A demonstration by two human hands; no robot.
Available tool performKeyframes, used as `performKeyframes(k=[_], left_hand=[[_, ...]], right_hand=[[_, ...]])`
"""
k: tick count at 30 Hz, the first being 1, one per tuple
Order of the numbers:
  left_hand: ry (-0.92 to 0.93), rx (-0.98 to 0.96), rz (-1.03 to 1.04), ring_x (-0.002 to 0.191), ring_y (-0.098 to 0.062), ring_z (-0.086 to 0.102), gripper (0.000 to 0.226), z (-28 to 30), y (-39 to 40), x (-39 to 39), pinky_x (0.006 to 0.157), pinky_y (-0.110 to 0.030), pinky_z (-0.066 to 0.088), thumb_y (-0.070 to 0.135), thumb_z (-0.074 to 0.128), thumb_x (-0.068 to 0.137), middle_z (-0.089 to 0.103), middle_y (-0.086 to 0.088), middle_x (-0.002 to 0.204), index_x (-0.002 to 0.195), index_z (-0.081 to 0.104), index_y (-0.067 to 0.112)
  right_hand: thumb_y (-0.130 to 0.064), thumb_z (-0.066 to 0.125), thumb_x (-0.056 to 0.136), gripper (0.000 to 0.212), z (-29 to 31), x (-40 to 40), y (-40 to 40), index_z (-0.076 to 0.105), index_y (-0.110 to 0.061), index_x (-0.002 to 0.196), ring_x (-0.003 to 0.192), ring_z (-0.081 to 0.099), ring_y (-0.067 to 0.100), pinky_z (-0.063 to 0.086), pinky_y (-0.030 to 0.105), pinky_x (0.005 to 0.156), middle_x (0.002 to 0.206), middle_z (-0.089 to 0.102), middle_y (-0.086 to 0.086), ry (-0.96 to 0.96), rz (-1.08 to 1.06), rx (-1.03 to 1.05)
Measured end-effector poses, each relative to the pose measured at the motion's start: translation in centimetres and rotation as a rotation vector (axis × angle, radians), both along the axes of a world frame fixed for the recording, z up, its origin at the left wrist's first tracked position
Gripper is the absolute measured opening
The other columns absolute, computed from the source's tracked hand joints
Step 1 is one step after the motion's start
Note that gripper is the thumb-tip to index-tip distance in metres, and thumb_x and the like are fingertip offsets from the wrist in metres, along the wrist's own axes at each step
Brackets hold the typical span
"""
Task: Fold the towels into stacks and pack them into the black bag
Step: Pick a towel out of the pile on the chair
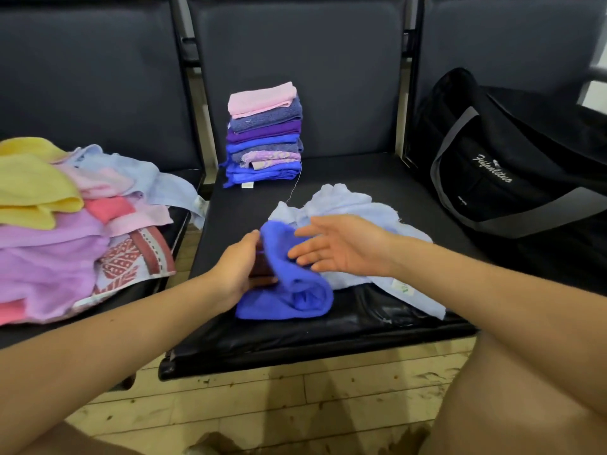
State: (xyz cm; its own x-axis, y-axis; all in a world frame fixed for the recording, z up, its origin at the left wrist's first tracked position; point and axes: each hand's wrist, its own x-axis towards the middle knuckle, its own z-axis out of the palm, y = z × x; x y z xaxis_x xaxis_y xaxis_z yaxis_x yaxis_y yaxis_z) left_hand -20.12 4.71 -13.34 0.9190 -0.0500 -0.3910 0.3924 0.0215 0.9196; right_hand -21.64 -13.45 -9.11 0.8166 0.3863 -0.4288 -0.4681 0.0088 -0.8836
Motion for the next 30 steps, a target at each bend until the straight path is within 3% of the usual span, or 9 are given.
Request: performKeyframes(k=[3, 6, 12, 15, 19, 22, 23, 25, 30], left_hand=[[0.087, -0.025, -0.007, 0.097, -0.024, 0.066, 0.038, -0.4, 0.8, 1.1, 0.084, -0.034, 0.050, 0.036, 0.041, 0.100, 0.071, -0.012, 0.103, 0.109, 0.064, 0.006], [0.067, 0.167, -0.064, 0.096, -0.025, 0.065, 0.020, -0.4, 1.0, 1.6, 0.078, -0.032, 0.050, 0.020, 0.054, 0.095, 0.069, -0.013, 0.105, 0.102, 0.065, 0.004], [-0.091, 0.413, -0.112, 0.095, -0.029, 0.062, 0.023, -1.1, 0.8, 1.9, 0.087, -0.039, 0.048, 0.014, 0.046, 0.097, 0.066, -0.018, 0.108, 0.104, 0.063, 0.000], [-0.229, 0.667, -0.152, 0.089, -0.028, 0.058, 0.029, -1.6, 1.0, 2.0, 0.079, -0.037, 0.046, 0.021, 0.045, 0.098, 0.063, -0.018, 0.103, 0.105, 0.059, -0.003], [-0.304, 0.727, -0.139, 0.076, -0.020, 0.047, 0.024, -1.8, 1.0, 2.0, 0.064, -0.029, 0.038, 0.019, 0.045, 0.098, 0.054, -0.014, 0.088, 0.095, 0.054, -0.003], [-0.289, 0.614, -0.061, 0.077, -0.019, 0.051, 0.018, -1.5, 1.3, 2.1, 0.065, -0.028, 0.041, 0.019, 0.047, 0.097, 0.058, -0.012, 0.090, 0.091, 0.054, 0.003], [-0.274, 0.539, -0.033, 0.081, -0.020, 0.055, 0.018, -1.3, 1.4, 2.1, 0.069, -0.030, 0.046, 0.021, 0.048, 0.097, 0.061, -0.013, 0.096, 0.095, 0.057, 0.006], [-0.224, 0.357, -0.011, 0.087, -0.022, 0.060, 0.018, -0.4, 1.6, 1.8, 0.075, -0.035, 0.052, 0.029, 0.050, 0.098, 0.063, -0.014, 0.104, 0.101, 0.058, 0.014], [-0.023, -0.134, -0.179, 0.107, -0.024, 0.066, 0.044, 2.4, 1.4, 0.6, 0.092, -0.043, 0.051, 0.057, 0.046, 0.092, 0.070, -0.004, 0.114, 0.120, 0.063, 0.028]], right_hand=[[-0.017, 0.050, 0.097, 0.025, -1.7, 0.5, 0.9, 0.061, -0.004, 0.115, 0.062, 0.056, 0.012, 0.047, 0.018, 0.057, 0.079, 0.064, 0.006, -0.076, -0.017, -0.174], [-0.014, 0.059, 0.090, 0.009, -3.2, 0.4, 1.0, 0.061, -0.008, 0.084, 0.053, 0.045, 0.010, 0.040, 0.019, 0.051, 0.069, 0.053, 0.004, -0.134, -0.086, -0.386], [-0.036, 0.068, 0.085, 0.027, -3.8, -0.1, 1.4, 0.057, -0.012, 0.081, 0.052, 0.046, 0.012, 0.041, 0.019, 0.044, 0.069, 0.050, 0.003, -0.145, -0.097, -0.522], [-0.048, 0.067, 0.082, 0.037, -3.5, 0.1, 1.9, 0.053, -0.015, 0.073, 0.049, 0.039, 0.011, 0.034, 0.018, 0.041, 0.063, 0.047, -0.001, -0.181, 0.010, -0.697], [-0.033, 0.071, 0.082, 0.028, -3.2, 0.8, 2.6, 0.053, -0.014, 0.070, 0.049, 0.039, 0.010, 0.035, 0.018, 0.045, 0.062, 0.048, 0.000, -0.152, 0.049, -0.693], [-0.021, 0.067, 0.083, 0.011, -2.8, 0.9, 3.2, 0.065, -0.012, 0.089, 0.070, 0.057, 0.013, 0.052, 0.024, 0.068, 0.079, 0.062, 0.003, -0.111, -0.027, -0.403], [-0.019, 0.066, 0.082, 0.019, -2.6, 1.1, 3.3, 0.066, -0.010, 0.100, 0.080, 0.061, 0.016, 0.052, 0.027, 0.075, 0.090, 0.067, 0.006, -0.109, -0.063, -0.283], [-0.014, 0.063, 0.080, 0.028, -2.1, 1.7, 3.2, 0.064, -0.006, 0.107, 0.090, 0.063, 0.020, 0.051, 0.030, 0.079, 0.102, 0.068, 0.012, -0.148, -0.129, -0.127], [-0.009, 0.059, 0.088, 0.018, 0.1, 2.3, 2.1, 0.065, -0.010, 0.105, 0.089, 0.066, 0.020, 0.052, 0.030, 0.081, 0.098, 0.070, 0.010, -0.244, -0.133, 0.007]])
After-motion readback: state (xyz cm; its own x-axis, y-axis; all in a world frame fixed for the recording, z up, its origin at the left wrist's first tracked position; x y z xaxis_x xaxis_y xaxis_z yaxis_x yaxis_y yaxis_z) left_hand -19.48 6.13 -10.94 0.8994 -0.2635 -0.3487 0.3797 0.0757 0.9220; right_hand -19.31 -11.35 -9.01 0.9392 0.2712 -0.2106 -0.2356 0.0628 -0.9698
